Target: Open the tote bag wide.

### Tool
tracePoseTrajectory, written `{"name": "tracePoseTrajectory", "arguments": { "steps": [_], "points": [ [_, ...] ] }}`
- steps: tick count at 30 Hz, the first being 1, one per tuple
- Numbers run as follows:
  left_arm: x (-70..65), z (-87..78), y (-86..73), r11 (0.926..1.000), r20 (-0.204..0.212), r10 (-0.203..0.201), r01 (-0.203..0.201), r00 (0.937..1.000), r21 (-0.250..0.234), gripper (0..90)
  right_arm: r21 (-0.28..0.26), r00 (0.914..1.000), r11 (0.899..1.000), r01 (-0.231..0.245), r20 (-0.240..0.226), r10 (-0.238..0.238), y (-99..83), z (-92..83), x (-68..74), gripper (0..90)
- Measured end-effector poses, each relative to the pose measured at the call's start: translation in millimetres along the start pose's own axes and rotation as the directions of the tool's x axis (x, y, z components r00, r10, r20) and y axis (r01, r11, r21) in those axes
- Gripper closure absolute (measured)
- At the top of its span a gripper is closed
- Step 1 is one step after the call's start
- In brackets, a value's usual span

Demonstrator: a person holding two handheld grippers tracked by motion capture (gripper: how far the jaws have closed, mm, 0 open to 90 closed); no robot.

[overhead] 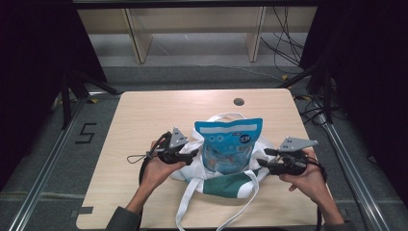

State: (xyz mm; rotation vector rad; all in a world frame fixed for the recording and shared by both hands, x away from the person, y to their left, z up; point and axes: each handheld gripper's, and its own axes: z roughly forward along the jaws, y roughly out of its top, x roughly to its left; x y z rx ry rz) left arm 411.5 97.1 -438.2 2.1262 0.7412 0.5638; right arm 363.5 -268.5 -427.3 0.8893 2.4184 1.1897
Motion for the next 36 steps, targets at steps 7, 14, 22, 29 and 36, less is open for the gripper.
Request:
{"name": "tracePoseTrajectory", "arguments": {
  "steps": [7, 14, 22, 29, 36],
  "points": [
    [16.7, 24.3, 2.3, 0.9949, 0.086, -0.100, 0.101, 0.9912, 0.001, 54.6, 0.002, 0.9938, 0.997, 0.082, -0.075, -0.081, 6.2, 5.0, 21.0, 47.4],
    [33.1, 42.8, 14.1, 0.9935, 0.079, -0.114, 0.114, 0.9903, 0.011, 79.5, 0.068, 0.9798, 0.985, 0.159, -0.134, -0.148, 6.5, 21.7, 34.9, 52.8],
    [59.0, 71.0, -1.5, 0.9672, 0.058, -0.235, 0.228, 0.9702, 0.112, 84.9, 0.153, 0.9637, 0.954, 0.257, -0.116, -0.241, -13.4, 19.4, 44.9, 80.5],
    [55.0, 92.8, -16.2, 0.9551, 0.043, -0.241, 0.230, 0.9695, 0.187, 83.7, 0.226, 0.9648, 0.940, 0.256, -0.121, -0.233, -47.6, 19.4, 64.8, 82.7],
    [51.8, 77.7, -11.8, 0.9657, -0.039, -0.215, 0.219, 0.9758, 0.140, 67.2, 0.251, 0.9681, 0.935, 0.249, -0.091, -0.233, -57.5, 32.3, 67.9, 81.6]
  ]
}}
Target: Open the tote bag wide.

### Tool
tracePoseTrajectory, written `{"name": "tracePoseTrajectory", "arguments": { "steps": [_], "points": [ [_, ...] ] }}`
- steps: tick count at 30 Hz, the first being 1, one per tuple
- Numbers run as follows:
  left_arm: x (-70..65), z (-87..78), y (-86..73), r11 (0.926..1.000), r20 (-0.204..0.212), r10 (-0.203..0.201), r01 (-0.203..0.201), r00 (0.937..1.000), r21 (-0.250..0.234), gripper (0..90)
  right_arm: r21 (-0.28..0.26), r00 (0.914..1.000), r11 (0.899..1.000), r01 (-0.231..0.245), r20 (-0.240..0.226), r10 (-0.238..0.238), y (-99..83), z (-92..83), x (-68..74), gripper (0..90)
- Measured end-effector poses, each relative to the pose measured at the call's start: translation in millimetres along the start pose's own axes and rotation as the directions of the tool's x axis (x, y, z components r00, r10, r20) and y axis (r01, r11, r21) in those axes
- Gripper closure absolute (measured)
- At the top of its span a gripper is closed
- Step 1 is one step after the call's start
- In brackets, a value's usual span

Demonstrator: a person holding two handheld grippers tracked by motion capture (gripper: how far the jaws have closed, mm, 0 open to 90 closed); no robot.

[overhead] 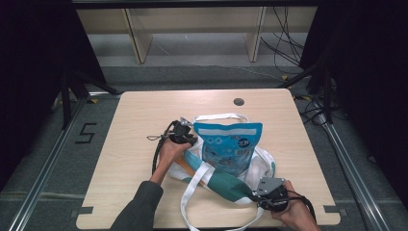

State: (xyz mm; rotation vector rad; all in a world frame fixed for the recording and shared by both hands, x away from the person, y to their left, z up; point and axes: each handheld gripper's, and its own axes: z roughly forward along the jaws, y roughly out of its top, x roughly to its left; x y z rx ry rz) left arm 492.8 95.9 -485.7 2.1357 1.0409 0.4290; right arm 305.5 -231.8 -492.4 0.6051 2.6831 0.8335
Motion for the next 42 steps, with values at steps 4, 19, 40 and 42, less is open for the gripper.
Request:
{"name": "tracePoseTrajectory", "arguments": {
  "steps": [4, 19, 40, 42],
  "points": [
    [-7.2, -41.4, 2.2, 0.9921, 0.001, -0.001, 0.001, 1.0000, -0.126, 55.8, -0.067, 0.9947, 0.992, -0.103, -0.007, 0.103, 5.5, -13.1, -11.4, 54.5],
    [-68.6, -79.9, -65.6, 0.9918, 0.222, 0.118, -0.103, 0.9679, -0.076, 75.0, -0.267, 0.9457, 0.942, -0.202, 0.197, 0.259, 7.9, -57.3, -63.1, 60.0],
    [-65.2, -81.3, -70.2, 0.9881, 0.143, 0.104, -0.086, 0.9843, -0.127, 85.7, -0.217, 0.9293, 0.962, -0.164, 0.294, 0.224, -2.7, -34.7, -82.3, 80.2],
    [-65.6, -77.6, -72.5, 0.9892, 0.153, 0.105, -0.088, 0.9825, -0.118, 85.8, -0.232, 0.9131, 0.956, -0.181, 0.321, 0.251, -5.4, -40.2, -84.6, 78.3]
  ]
}}
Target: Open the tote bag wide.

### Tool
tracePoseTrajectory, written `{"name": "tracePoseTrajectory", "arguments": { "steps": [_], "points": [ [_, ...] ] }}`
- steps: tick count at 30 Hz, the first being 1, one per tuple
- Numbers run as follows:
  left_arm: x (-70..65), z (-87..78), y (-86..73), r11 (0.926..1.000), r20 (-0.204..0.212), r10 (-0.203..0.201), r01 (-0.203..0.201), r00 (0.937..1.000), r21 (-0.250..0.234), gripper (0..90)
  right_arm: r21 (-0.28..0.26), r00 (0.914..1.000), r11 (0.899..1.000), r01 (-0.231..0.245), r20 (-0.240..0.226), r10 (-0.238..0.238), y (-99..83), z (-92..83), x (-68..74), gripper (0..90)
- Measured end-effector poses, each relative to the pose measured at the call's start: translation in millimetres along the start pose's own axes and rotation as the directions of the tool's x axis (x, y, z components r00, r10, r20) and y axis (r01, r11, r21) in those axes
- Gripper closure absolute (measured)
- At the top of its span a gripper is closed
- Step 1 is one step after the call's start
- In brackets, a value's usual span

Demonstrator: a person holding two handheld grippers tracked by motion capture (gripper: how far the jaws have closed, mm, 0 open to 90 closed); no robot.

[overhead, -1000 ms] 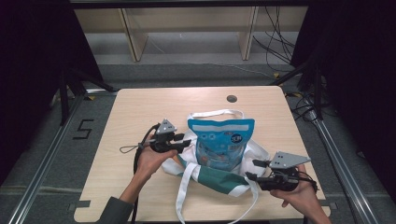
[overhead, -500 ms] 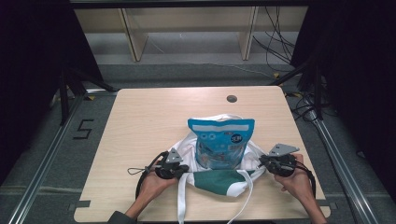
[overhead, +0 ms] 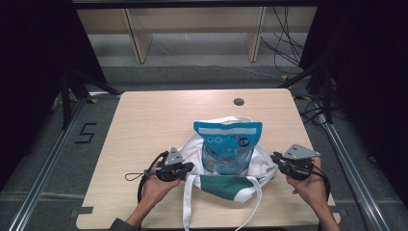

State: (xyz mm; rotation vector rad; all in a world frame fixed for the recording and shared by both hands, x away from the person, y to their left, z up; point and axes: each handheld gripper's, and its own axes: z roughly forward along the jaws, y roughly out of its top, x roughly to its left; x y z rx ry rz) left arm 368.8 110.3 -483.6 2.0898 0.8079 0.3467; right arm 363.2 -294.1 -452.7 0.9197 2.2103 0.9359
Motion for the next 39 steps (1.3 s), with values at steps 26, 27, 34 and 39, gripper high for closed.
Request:
{"name": "tracePoseTrajectory", "arguments": {
  "steps": [26, 27, 34, 39],
  "points": [
    [29.6, 45.5, -2.2, 0.9962, -0.097, 0.001, 0.008, 0.9953, 0.087, 89.1, 0.155, 0.9994, 0.987, -0.034, 0.001, 0.035, 11.9, 88.6, -31.7, 84.5],
    [33.5, 47.9, -0.9, 0.9969, -0.093, -0.017, 0.024, 0.9955, 0.075, 89.1, 0.144, 0.9991, 0.989, -0.043, 0.006, 0.043, 12.7, 91.5, -33.0, 84.4],
    [43.5, 53.2, 3.2, 0.9968, -0.111, -0.023, 0.032, 0.9935, 0.074, 89.0, 0.128, 0.9984, 0.990, -0.056, 0.016, 0.054, 17.1, 102.4, -39.8, 83.9],
    [49.1, 58.5, 6.6, 0.9970, -0.116, -0.047, 0.054, 0.9922, 0.057, 89.0, 0.121, 0.9972, 0.990, -0.072, 0.027, 0.069, 19.2, 108.3, -43.9, 83.2]
  ]
}}
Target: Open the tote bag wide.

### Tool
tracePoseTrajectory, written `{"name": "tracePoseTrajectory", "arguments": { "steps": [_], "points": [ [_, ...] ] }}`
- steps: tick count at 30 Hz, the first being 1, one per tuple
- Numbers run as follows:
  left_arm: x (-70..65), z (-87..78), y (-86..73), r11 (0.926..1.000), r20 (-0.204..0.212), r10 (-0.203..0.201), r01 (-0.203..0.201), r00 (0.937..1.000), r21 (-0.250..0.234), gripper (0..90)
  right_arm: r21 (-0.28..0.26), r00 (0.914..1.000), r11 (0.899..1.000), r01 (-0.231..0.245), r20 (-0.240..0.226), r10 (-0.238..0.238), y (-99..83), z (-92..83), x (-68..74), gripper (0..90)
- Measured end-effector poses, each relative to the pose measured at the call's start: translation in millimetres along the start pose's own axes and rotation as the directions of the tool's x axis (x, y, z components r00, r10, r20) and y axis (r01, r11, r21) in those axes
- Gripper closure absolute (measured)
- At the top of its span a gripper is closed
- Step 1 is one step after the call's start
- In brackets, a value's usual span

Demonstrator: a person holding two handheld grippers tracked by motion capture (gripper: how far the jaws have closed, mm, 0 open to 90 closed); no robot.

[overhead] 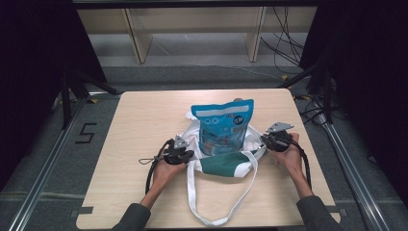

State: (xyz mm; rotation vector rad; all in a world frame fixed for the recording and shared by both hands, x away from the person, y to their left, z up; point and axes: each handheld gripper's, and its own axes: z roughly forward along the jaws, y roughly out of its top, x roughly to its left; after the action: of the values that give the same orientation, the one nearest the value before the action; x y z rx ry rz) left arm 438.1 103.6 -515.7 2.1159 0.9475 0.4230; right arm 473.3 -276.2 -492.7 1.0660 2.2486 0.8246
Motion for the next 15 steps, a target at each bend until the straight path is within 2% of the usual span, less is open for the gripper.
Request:
{"name": "tracePoseTrajectory", "arguments": {
  "steps": [1, 2, 4, 6, 13, 14, 15],
  "points": [
    [0.0, 0.0, 0.0, 1.0000, 0.000, 0.000, 0.000, 1.0000, 0.000, 88.9, -0.011, 0.9997, 1.000, 0.025, 0.008, -0.025, 0.4, 1.6, -2.1, 83.1],
    [1.1, 1.9, 0.1, 0.9998, -0.001, -0.016, 0.016, 0.9999, -0.012, 88.9, -0.016, 0.9998, 1.000, 0.014, 0.010, -0.014, 1.1, 2.9, -2.2, 82.9],
    [2.4, 2.5, 0.8, 0.9998, 0.001, -0.018, 0.018, 0.9998, -0.013, 88.9, -0.008, 1.0000, 1.000, -0.006, 0.003, 0.006, 1.9, 3.6, -3.5, 82.6],
    [1.3, 3.2, 1.3, 0.9998, -0.004, -0.019, 0.019, 0.9998, -0.011, 88.9, -0.024, 1.0000, 1.000, -0.004, 0.009, 0.004, 2.0, 5.4, -5.2, 82.5],
    [1.8, 4.1, 1.8, 0.9997, -0.003, -0.024, 0.024, 0.9997, -0.012, 88.9, -0.023, 1.0000, 1.000, -0.008, 0.006, 0.008, 2.4, 6.3, -5.8, 82.4],
    [3.4, 4.8, 2.9, 0.9998, -0.005, -0.010, 0.010, 0.9999, -0.014, 88.9, -0.023, 0.9998, 1.000, -0.018, 0.007, 0.018, 2.6, 7.5, -6.6, 82.4],
    [2.9, 5.6, 3.2, 0.9996, -0.007, -0.025, 0.025, 0.9997, -0.014, 88.9, -0.030, 0.9999, 1.000, 0.003, 0.011, -0.003, 3.1, 8.5, -9.1, 82.3]
  ]
}}
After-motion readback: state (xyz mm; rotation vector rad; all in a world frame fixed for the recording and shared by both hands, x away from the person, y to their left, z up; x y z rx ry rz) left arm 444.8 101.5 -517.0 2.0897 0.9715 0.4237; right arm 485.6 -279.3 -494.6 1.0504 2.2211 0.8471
